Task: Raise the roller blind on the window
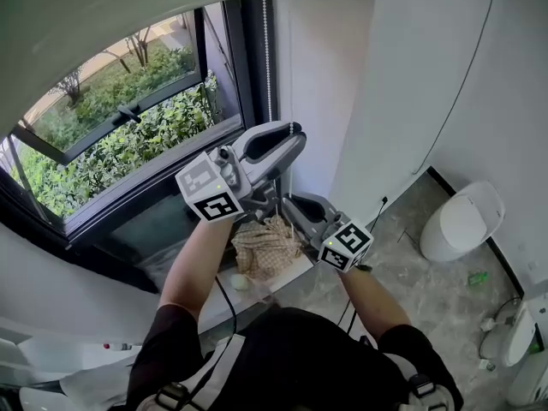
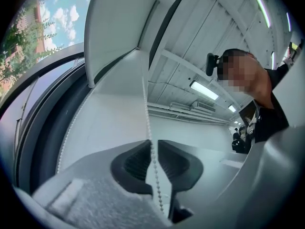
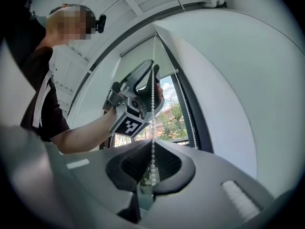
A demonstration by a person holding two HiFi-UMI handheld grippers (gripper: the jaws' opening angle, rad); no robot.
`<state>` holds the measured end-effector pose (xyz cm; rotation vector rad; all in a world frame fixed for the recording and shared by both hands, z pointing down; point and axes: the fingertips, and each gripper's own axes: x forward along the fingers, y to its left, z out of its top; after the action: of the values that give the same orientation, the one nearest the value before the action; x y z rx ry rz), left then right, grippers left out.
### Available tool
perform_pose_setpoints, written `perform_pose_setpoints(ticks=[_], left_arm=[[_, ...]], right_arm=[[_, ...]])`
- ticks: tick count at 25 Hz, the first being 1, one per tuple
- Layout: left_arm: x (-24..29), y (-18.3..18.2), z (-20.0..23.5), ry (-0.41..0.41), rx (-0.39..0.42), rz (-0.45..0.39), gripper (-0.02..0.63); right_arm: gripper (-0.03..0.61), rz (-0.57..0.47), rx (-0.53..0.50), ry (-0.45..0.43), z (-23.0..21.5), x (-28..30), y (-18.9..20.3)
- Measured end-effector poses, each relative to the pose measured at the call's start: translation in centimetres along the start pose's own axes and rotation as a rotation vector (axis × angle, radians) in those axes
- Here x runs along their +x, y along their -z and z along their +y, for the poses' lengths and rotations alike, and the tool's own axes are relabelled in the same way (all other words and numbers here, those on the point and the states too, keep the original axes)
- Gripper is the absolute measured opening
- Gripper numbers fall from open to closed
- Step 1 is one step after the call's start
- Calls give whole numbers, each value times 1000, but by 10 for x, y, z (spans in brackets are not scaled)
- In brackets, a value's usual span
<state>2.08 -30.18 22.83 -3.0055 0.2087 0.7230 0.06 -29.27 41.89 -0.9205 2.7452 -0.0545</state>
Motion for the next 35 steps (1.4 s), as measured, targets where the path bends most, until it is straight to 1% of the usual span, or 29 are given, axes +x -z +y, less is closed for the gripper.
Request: perform_pose_setpoints(ticks=[1,3,4,6,8,11,13,14,15,17,19,22,25,27,30,35], left_arm=[[-2,0,3,-12,-10,-2,15],[-7,0,5,-28,-31,-12,12],[-9,3,6,-36,-26,-7,12],[-12,17,6,-60,14,46,12],[-19,44,9,-88,33,127,13],[-45,98,20,-138,10,228,12],[-63,121,25,-174,-32,244,14],[-70,124,26,-189,-55,232,14],[-74,123,26,-201,-69,217,12],[-77,119,29,-215,-61,211,12],[-78,117,31,-220,-58,210,14],[-80,115,34,-231,-82,174,14],[-82,114,31,-233,-86,158,14],[-83,114,28,-226,-81,162,14],[-84,113,25,-222,-74,166,14],[-88,110,21,-229,-62,160,14]], right_arm=[[17,2,-2,-1,1,0,1],[17,12,-9,-5,2,0,4],[17,26,-14,-8,3,0,8],[17,75,-19,-7,2,-1,25],[17,147,3,6,-3,-6,54],[17,305,42,29,-12,-19,111],[18,390,53,27,-12,-29,137],[20,401,56,25,-12,-33,139],[28,391,58,24,-12,-35,135],[113,322,54,26,-16,-32,107],[117,216,10,26,-19,-23,63],[117,60,-84,5,-16,-5,-14],[117,-64,-97,-33,-7,14,-81],[117,-117,-89,-52,-4,27,-112],[117,-155,-85,-63,-4,46,-139],[117,-146,-50,-116,0,69,-150]])
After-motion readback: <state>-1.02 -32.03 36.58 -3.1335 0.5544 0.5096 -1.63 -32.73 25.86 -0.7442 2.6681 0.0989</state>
